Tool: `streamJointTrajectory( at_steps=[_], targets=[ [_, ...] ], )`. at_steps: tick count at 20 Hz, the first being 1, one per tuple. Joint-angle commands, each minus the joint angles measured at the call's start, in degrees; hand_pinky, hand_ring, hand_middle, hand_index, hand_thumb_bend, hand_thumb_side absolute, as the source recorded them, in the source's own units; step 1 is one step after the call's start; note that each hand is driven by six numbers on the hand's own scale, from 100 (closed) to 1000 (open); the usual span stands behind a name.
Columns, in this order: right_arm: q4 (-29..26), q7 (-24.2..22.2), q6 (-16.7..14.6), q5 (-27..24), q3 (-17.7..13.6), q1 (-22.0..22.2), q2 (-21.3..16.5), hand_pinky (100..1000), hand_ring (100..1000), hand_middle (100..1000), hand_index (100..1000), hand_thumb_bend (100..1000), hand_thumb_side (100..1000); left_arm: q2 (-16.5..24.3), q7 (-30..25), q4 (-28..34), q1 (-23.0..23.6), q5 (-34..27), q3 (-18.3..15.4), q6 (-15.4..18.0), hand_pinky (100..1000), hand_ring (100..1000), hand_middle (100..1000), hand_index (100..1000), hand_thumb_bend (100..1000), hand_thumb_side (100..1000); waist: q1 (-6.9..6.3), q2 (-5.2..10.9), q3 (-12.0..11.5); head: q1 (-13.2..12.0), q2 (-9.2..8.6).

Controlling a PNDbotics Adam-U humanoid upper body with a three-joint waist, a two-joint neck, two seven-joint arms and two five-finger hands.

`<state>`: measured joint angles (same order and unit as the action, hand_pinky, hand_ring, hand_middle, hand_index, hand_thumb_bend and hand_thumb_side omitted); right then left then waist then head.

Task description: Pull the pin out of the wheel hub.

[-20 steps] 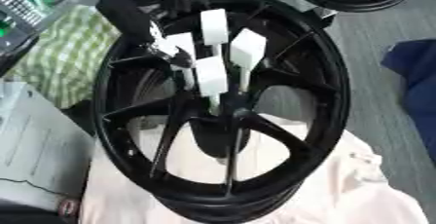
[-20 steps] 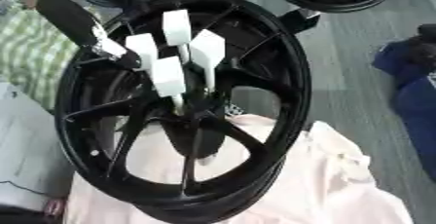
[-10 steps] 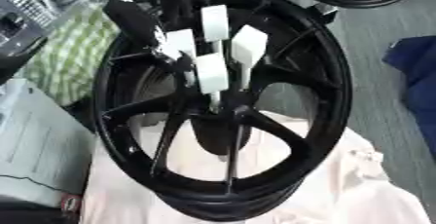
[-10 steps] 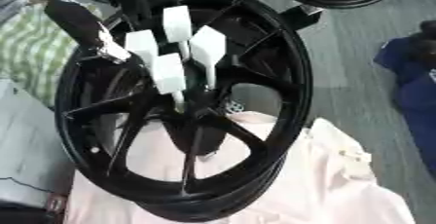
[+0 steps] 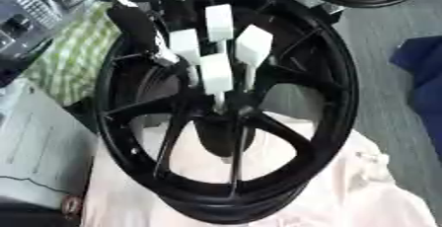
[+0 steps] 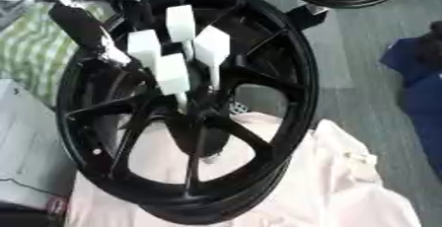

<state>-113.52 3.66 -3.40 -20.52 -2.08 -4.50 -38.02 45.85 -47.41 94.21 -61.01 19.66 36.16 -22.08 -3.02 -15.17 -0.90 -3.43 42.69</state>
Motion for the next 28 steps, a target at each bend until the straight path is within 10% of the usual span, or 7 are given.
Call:
streamJointTrajectory(
  at_steps=[1,28],
  targets=[
    [-1.07,0.14,0.01,0.04,-0.26,-0.30,-0.67,749,657,643,753,443,471,0.71,-1.84,-0.17,-0.53,0.46,-0.54,-2.42,822,773,632,814,587,411,0.30,0.73,0.05,-0.26,-0.24],
    [-1.07,0.36,0.24,0.58,-0.15,-0.27,0.03,750,657,642,753,452,471,0.08,0.37,-1.12,0.03,1.39,-0.85,-2.29,787,717,580,765,484,375,0.45,0.02,0.22,1.71,-2.16]
  ],
)
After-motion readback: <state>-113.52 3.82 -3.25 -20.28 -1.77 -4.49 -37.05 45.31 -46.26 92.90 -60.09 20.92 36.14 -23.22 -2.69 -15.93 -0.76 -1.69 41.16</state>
